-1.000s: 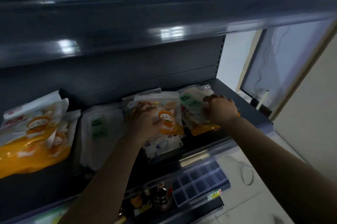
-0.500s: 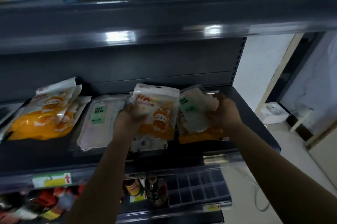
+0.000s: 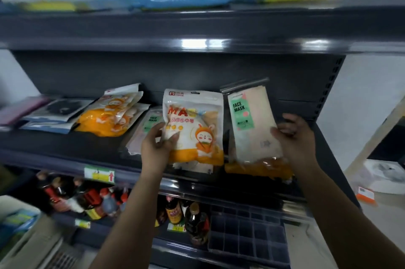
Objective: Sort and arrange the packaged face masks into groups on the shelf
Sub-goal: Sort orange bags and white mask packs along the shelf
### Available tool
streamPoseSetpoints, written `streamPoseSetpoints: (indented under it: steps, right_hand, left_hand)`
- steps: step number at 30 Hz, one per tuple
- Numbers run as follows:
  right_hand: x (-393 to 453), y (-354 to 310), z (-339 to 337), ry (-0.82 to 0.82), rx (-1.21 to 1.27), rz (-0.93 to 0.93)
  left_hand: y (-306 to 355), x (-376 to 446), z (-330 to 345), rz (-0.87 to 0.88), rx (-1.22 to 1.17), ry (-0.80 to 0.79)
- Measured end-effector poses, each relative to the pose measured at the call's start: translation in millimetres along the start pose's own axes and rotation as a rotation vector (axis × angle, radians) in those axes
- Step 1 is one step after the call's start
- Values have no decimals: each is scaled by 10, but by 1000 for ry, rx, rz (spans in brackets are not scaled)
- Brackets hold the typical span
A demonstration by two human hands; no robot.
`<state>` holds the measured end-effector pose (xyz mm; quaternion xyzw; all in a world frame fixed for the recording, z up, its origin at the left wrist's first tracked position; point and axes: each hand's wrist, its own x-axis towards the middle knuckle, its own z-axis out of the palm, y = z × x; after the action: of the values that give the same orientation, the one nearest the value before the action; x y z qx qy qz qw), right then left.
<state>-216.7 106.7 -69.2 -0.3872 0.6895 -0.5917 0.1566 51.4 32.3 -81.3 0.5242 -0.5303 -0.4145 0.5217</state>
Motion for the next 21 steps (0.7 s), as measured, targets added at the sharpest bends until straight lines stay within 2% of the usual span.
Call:
streamPoseSetpoints:
  steps: [4,9,15,21]
  right_hand:
    - [-92,-112,139,-32,239,32]
    - [-291,-335,509,-126,382,105]
    - [-622,-546,1109,-233,440,119]
    - [-944,-724,1608,-239,458,154]
  left_hand:
    - [1,-124,-319,-34,-97,90]
    - [-39,-215,-811,-24,-121,174]
    - [-102,-271,-1483,-18,-90,306]
    - [-163,-193,-2139,-48,-57,352]
